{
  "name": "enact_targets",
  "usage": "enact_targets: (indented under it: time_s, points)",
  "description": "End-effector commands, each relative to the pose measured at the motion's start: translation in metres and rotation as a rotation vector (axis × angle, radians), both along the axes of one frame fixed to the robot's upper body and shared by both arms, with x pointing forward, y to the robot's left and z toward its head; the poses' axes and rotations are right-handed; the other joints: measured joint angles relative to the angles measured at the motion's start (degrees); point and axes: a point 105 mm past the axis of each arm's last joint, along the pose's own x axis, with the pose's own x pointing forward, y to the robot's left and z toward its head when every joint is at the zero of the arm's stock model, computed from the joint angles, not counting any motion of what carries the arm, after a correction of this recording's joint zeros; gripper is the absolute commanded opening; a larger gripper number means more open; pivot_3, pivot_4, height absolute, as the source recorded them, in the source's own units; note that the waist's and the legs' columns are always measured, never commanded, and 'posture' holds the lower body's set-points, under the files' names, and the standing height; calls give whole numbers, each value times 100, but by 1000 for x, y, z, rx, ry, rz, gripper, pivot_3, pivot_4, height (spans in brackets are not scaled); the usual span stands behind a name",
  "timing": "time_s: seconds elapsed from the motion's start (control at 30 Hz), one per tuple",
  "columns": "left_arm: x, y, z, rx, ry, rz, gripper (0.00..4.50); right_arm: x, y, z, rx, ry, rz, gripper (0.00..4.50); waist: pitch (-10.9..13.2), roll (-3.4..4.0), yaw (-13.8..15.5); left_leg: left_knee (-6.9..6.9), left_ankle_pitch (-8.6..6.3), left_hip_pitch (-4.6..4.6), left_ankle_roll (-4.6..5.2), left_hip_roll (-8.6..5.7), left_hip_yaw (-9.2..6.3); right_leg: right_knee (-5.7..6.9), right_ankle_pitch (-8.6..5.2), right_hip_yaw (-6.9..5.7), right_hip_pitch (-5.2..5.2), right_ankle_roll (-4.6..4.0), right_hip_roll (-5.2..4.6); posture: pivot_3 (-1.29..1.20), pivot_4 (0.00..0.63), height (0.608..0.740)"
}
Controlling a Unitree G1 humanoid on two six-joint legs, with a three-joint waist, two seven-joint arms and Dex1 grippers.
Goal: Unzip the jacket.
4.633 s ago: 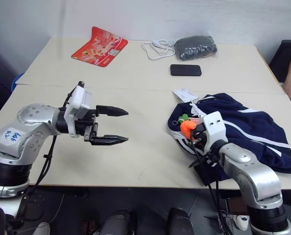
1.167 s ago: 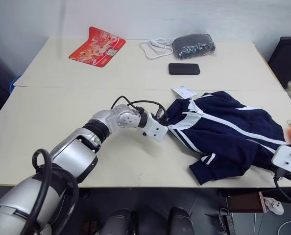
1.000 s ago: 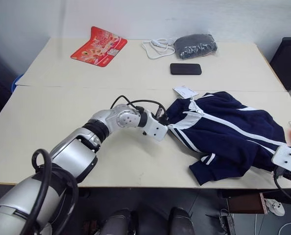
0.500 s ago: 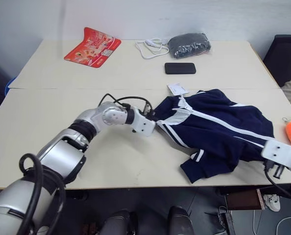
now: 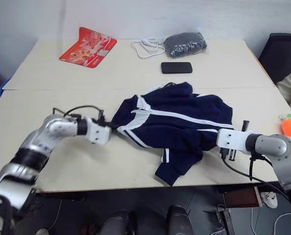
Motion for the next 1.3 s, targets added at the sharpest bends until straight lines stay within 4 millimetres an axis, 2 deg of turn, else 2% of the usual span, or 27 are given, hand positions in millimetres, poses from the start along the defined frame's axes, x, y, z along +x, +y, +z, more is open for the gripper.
enact_targets:
  time_s: [0.03,0.13,0.23,0.5,0.73,0.83,0.97,1.07,1.2,1.3]
  points:
    - [-33,6,13,63,-95,-14,0,-22,24,1,71,55,134,37,0,0,13,1,0,5,-1,1,-9,2,0,0,5,0,0,0,150,740]
    - [-68,15,-9,45,24,81,0,-45,31,-5,134,147,187,37,0,0,36,0,-2,11,0,1,-11,2,0,4,10,-1,-1,0,150,740]
    - [-88,18,-20,37,77,147,0,-61,30,-13,133,211,207,37,-1,-1,127,6,-6,18,4,0,-11,0,0,8,19,-1,-3,0,150,740]
    - [-90,34,-33,-12,128,319,0,-80,19,-27,84,295,211,37,-6,2,206,6,-6,32,4,0,-11,6,-1,24,21,-3,-3,0,150,740]
    - [-94,37,-39,-67,193,387,0,-73,-1,-38,7,222,174,37,-13,1,172,3,-6,41,2,2,-2,7,-2,27,24,-5,-2,0,150,740]
    - [-97,31,-40,-128,237,399,0,-72,-6,-40,1,207,169,37,-17,1,179,1,-7,50,2,3,-3,7,-2,32,28,-5,-2,0,150,740]
    - [-98,29,-38,-156,254,419,1243,-71,-11,-41,5,199,157,0,-19,-1,188,0,-8,63,2,3,-4,5,-2,32,44,-6,-2,0,150,740]
    - [-96,33,-34,-162,233,437,2142,-76,-13,-43,-1,228,161,0,-20,1,181,-10,-16,106,0,7,-5,-8,-6,31,84,-12,-2,0,150,740]
    - [-94,41,-31,-170,235,464,3315,-81,-3,-30,49,254,181,1126,-26,10,178,-13,-23,117,-3,39,-10,-18,-7,27,100,-14,1,0,150,740]
    - [-99,42,-33,-192,290,455,4211,-84,-2,-23,23,254,196,2120,-30,17,167,-12,-26,117,-6,50,-8,-20,-8,28,100,-15,10,0,150,740]
